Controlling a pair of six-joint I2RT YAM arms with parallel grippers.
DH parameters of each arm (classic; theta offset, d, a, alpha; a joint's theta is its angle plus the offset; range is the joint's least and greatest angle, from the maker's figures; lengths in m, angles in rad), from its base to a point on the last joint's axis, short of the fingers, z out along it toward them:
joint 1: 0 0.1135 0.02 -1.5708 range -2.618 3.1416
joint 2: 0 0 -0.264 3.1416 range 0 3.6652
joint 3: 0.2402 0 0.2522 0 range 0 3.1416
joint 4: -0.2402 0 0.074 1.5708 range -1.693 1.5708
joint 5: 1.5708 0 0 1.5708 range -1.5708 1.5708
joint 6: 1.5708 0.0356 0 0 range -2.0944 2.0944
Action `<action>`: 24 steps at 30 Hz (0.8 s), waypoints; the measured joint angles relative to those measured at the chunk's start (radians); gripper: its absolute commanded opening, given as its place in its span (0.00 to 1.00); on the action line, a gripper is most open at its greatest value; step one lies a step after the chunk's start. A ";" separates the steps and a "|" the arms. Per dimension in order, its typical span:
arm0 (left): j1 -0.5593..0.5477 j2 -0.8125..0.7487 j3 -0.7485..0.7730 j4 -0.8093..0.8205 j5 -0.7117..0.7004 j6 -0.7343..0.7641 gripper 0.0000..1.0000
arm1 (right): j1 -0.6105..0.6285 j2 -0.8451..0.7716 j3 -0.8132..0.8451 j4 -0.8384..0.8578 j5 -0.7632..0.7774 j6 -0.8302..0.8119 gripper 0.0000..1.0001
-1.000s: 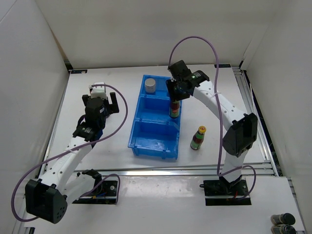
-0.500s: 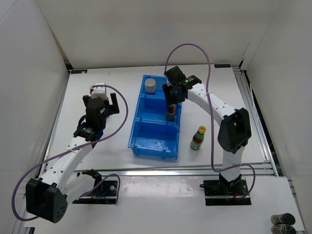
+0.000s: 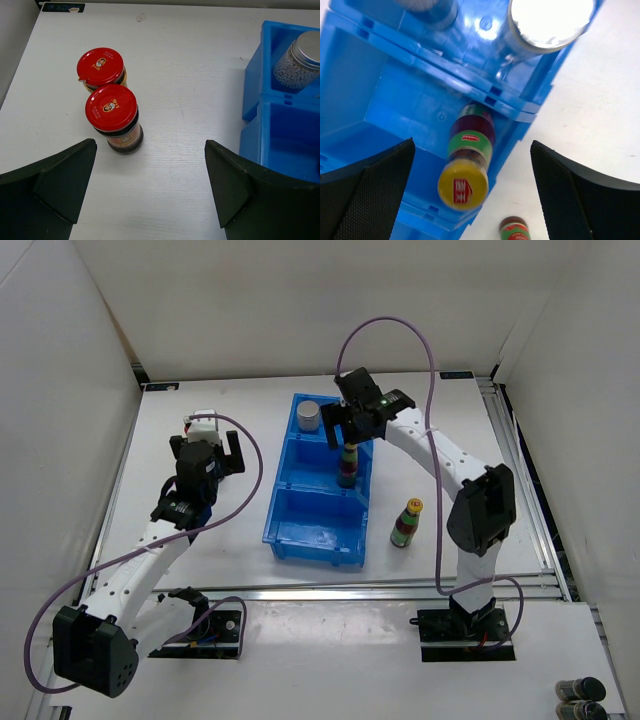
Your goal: Organize the condiment bottles
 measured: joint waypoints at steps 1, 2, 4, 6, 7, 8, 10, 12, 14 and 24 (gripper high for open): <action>0.000 0.000 0.000 0.000 0.000 0.000 1.00 | 0.004 -0.008 0.011 0.000 0.018 -0.006 0.99; 0.000 0.000 0.000 0.000 0.000 0.000 1.00 | 0.010 -0.019 0.018 -0.002 0.039 -0.012 0.99; 0.000 0.000 0.000 0.000 0.000 0.000 1.00 | 0.024 -0.058 0.031 -0.014 0.086 -0.024 0.99; 0.000 0.000 0.000 0.000 0.000 0.000 1.00 | 0.035 -0.121 0.032 -0.027 0.132 -0.035 0.99; 0.000 0.000 0.000 0.000 0.000 0.000 1.00 | 0.041 -0.161 0.032 -0.036 0.155 -0.040 0.99; 0.000 0.000 0.000 0.000 0.000 0.000 1.00 | 0.042 -0.197 0.032 -0.047 0.169 -0.041 0.99; 0.000 0.000 0.000 0.000 0.000 0.000 1.00 | 0.039 -0.283 0.032 -0.071 0.199 -0.041 0.99; 0.000 0.000 0.000 0.000 0.000 0.000 1.00 | 0.033 -0.369 0.016 -0.094 0.219 -0.034 0.99; -0.001 0.000 0.000 0.000 0.000 -0.003 1.00 | 0.026 -0.469 -0.053 -0.107 0.232 -0.015 0.99; -0.017 0.009 0.000 0.000 0.004 -0.007 1.00 | 0.020 -0.671 -0.400 -0.225 0.179 0.095 0.99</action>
